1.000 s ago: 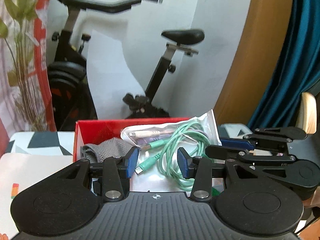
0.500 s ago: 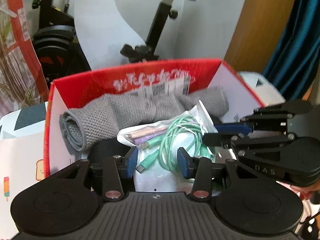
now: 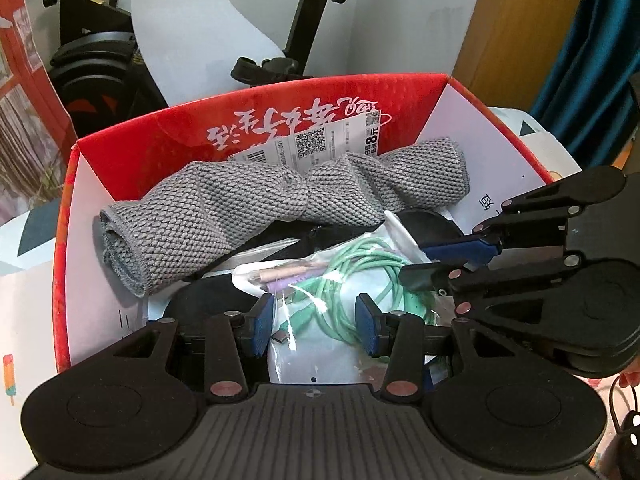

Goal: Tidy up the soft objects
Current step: 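Lower the cable bag into the box and open both tools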

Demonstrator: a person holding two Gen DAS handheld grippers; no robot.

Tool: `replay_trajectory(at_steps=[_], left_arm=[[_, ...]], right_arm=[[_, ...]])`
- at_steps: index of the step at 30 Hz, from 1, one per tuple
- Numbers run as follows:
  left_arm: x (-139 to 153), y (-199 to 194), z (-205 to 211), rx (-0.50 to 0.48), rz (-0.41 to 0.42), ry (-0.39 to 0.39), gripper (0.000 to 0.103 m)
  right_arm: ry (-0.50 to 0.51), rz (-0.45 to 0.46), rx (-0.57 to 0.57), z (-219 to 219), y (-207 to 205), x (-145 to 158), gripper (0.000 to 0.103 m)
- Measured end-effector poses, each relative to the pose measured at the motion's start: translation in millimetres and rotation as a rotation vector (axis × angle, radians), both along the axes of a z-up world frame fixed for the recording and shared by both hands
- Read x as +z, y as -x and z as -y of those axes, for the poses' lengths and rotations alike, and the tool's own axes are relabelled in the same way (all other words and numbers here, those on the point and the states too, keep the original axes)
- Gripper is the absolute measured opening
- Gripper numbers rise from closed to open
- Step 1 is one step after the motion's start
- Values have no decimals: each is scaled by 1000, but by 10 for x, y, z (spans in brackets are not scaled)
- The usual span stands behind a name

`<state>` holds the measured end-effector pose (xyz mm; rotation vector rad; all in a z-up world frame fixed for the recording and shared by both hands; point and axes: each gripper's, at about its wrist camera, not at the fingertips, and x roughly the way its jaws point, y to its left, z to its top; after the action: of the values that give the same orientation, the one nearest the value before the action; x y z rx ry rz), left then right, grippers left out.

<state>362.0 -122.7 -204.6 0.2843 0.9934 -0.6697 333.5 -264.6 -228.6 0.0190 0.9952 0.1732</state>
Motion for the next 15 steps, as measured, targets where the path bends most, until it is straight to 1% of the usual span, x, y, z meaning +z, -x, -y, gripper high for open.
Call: replay_trajectory(at_steps=[6,11,12,13,14,15], left_arm=[[-10,13,27,-12,5,-16,47],[-19,3,37,-3,5,-9,47],[-17,9,33,1,7,-7,47],[-9,23,25,7,9,-4,48],[-1,35,16,13,9,-3,49],[11,48,1,17,9,-2,53]], right_arm=[[9,-51,5,-19,-58,-33,16],[6,-65,-9,-19,-78,-45,18],[-1,-64,-19,-7,-73,-39,19],[-7,-62,-35,12,-64,-30,23],[-16,-51,-54,36,-44,-16,25],[-21,-37,-70,60,-18,-1,27]])
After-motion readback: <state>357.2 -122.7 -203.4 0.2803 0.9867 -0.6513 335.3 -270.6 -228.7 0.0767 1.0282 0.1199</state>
